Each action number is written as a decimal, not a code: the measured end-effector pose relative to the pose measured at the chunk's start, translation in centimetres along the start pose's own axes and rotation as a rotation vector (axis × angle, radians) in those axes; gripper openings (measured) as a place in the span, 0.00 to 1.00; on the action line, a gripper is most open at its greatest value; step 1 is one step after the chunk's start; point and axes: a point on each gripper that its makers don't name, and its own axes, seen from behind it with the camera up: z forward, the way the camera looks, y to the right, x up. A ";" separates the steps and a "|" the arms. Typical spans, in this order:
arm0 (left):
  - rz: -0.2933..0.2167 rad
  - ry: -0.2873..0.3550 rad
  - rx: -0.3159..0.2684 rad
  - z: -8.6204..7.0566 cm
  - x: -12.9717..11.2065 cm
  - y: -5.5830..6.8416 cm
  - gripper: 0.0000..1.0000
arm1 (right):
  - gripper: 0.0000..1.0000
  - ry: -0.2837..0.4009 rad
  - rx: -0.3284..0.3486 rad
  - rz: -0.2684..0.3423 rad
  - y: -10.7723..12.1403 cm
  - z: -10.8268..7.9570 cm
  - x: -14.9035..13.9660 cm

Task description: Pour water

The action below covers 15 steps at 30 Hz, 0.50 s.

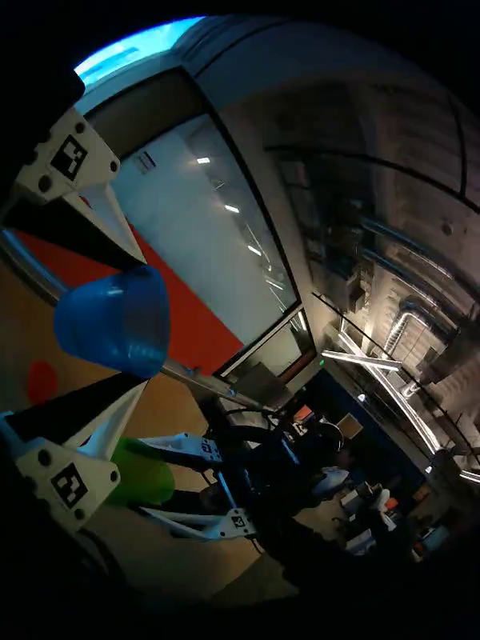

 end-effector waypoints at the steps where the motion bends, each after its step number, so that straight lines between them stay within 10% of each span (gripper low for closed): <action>1: 0.006 -0.002 0.000 0.0 0.0 0.0 0.86 | 0.91 0.001 0.001 0.000 0.0 0.1 0.0; 15: 0.083 -0.010 0.006 0.2 0.6 0.0 0.86 | 0.91 0.003 0.009 -0.015 -0.2 1.1 0.0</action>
